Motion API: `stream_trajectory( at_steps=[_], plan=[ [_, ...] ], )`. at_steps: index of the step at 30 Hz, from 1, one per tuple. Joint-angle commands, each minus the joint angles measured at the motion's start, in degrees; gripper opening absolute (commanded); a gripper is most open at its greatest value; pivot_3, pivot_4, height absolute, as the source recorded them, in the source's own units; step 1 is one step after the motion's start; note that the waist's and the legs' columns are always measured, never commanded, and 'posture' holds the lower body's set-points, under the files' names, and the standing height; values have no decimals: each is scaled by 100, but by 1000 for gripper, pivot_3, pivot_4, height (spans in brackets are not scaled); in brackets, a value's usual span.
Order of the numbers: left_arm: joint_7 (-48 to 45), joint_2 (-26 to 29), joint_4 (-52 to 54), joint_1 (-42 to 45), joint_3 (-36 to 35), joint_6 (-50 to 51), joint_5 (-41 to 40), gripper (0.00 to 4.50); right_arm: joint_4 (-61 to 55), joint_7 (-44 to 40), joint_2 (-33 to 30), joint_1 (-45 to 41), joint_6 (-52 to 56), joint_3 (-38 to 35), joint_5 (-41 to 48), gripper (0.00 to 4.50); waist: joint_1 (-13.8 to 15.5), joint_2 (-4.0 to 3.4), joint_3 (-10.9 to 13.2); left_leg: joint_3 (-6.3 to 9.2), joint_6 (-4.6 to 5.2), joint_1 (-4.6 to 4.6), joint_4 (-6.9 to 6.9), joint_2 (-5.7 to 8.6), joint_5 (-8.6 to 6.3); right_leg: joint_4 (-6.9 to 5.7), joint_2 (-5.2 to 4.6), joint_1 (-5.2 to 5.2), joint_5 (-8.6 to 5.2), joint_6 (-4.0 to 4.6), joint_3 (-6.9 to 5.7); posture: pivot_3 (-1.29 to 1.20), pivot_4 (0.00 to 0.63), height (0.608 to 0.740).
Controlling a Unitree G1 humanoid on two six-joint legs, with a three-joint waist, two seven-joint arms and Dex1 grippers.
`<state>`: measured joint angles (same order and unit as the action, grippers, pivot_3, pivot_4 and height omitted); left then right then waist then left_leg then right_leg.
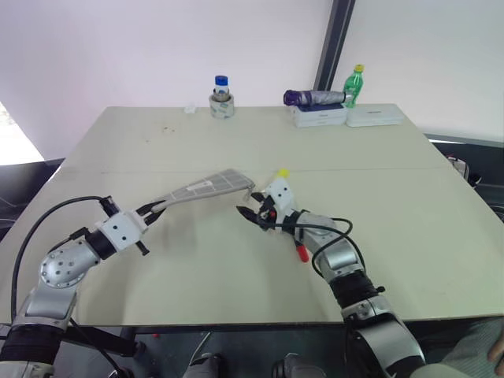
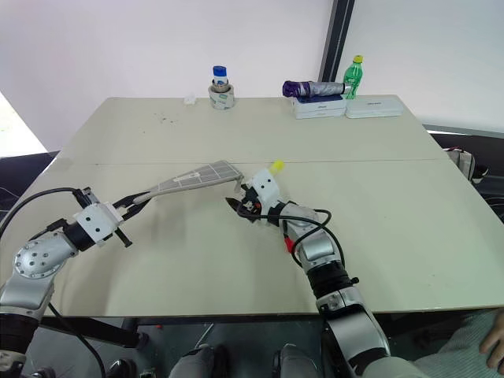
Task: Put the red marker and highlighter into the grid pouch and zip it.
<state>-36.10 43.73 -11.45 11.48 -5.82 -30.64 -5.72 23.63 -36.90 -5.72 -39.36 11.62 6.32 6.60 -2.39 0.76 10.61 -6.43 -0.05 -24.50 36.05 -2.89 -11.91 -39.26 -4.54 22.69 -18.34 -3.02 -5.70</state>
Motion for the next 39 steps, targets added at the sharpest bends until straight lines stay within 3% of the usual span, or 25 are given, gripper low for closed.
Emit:
stream_trajectory(
  at_steps=[1, 3, 4, 9, 14, 20, 31, 39],
  plan=[
    [-23, 13, 124, 1, -148, -82, -20, 0, -18, 32, 97, -213, 33, -157, 235, 1544, 2, 0, 0, 0, 0, 0, 0, 0, 0, 0, 0, 0, 0, 0, 0, 0, 150, 737],
    [-28, -5, 99, 8, -129, -84, -3, 0, -9, 45, 103, -242, 62, -197, 290, 368, 2, 0, 0, 0, 0, 0, 0, 0, 0, 0, 0, 0, 0, 0, 0, 0, 150, 737],
    [-21, -16, 88, 6, -126, -87, 11, 0, -24, 38, 80, -237, 67, -190, 284, 49, 2, 0, 0, 0, 0, 0, 0, 0, 0, 0, 0, 0, 0, 0, 0, 0, 150, 737],
    [81, -71, -14, 22, -88, -111, 220, 0, -218, -37, -127, -90, -18, 8, 50, 49, -2, 0, 0, 0, 0, 0, -1, 0, 0, 0, 0, 1, 0, 0, 0, 0, 150, 737],
    [175, -205, 26, -7, 102, -240, 622, 0, -343, -25, -731, -127, -338, 935, -1100, 49, -2, 0, 0, -1, 0, 0, -1, 0, -1, 1, -1, 2, 0, 0, 0, 0, 150, 737],
    [306, -625, 638, -273, 378, -8, 821, 0, -811, 59, -585, -141, 5, 1319, -1443, 49, -11, 0, 0, -2, -1, -1, -4, -1, 0, 0, 0, 5, 0, 0, 2, 0, 150, 737],
    [662, -896, 1182, -541, 534, 309, 1319, 0, -1586, -122, -350, 38, 302, 1612, -1457, 49, 2, 0, 0, -1, 0, -1, -2, -1, -1, 1, -1, 3, 0, 0, 1, 0, 150, 737],
    [775, -815, 956, -418, 379, 306, 1346, 0, -1824, -532, -575, 21, 133, 1625, -1349, 49, 24, 1, -1, 1, 0, -1, 1, 0, -1, 2, -1, 0, 0, 0, 0, 0, 150, 737]
  ],
)
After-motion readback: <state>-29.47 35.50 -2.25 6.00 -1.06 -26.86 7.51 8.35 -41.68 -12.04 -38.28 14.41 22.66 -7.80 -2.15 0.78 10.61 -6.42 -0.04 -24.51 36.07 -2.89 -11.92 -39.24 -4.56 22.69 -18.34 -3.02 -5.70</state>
